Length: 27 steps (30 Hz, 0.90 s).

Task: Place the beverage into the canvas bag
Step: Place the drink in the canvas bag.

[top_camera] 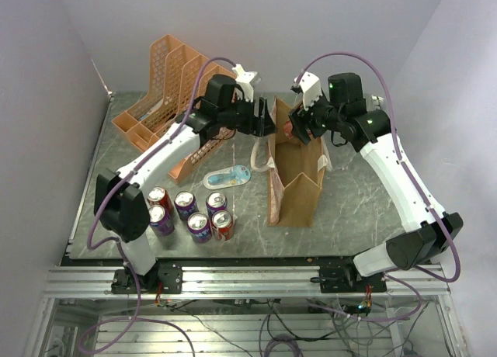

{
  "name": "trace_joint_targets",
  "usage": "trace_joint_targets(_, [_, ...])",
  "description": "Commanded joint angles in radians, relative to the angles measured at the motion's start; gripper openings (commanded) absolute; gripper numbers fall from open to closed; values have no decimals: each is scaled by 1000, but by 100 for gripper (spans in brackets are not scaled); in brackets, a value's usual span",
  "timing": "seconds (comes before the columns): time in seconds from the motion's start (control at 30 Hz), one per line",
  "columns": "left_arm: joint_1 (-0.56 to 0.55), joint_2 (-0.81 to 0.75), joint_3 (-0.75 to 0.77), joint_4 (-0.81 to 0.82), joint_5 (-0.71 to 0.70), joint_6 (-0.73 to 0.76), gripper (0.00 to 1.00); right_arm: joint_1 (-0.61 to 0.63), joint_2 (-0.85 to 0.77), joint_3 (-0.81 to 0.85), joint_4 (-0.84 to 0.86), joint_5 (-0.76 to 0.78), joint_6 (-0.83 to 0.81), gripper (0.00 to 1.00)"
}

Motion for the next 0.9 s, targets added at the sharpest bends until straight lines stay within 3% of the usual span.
trace_joint_targets(0.0, [-25, 60, 52, 51, -19, -130, 77, -13, -29, -12, 84, -17, -8, 27])
trace_joint_targets(0.23, [-71, 113, 68, 11, -87, -154, 59, -43, -21, -78, 93, 29, -43, 26])
trace_joint_targets(0.43, [-93, 79, 25, -12, -78, -63, 17, -75, -56, -146, 75, 45, -75, 26])
trace_joint_targets(0.5, [-98, 62, 8, -33, -46, -35, 8, -78, -67, -148, 56, 49, -85, 26])
trace_joint_targets(0.63, [-108, 19, -28, -82, 20, 17, 7, -78, -88, -137, -3, 40, -91, 26])
trace_joint_targets(0.87, [-142, -33, -75, -135, 43, 110, 7, -77, -140, -194, -83, -119, -96, 26])
